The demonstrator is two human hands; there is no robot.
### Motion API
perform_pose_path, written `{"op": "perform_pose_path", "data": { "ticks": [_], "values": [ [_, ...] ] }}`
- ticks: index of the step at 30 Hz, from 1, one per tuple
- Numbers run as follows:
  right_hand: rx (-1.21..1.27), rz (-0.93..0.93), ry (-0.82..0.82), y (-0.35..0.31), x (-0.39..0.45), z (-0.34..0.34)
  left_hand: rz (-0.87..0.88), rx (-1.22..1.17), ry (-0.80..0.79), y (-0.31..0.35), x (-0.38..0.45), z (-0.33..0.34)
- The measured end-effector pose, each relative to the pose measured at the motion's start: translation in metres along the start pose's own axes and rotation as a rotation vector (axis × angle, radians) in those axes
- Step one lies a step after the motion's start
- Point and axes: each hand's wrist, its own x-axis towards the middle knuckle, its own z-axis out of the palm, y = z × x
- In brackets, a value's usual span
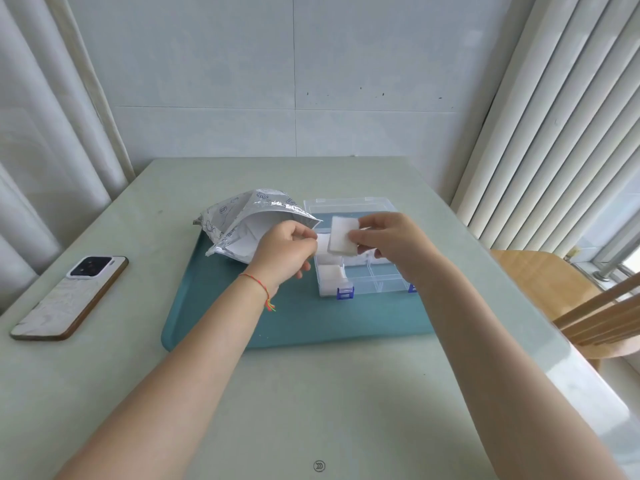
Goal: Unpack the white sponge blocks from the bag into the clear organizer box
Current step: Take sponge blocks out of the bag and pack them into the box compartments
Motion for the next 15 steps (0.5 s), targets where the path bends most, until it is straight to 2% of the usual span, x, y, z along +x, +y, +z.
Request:
{"op": "perform_pose_path", "data": {
  "ticks": [4, 8, 15],
  "values": [
    [-0.174, 0.065, 0.022, 0.004, -0.002, 0.015, -0.03, 0.181, -0.06, -0.006, -0.006, 0.003],
    [-0.366, 0.04, -0.007, 0.007, 0.001, 0.027, -0.046, 0.195, -0.065, -0.009, -0.008, 0.007],
    [-0.551, 0.047, -0.073, 0.009, 0.005, 0.033, 0.043, 0.328, -0.102, -0.007, -0.008, 0.007]
  ]
}}
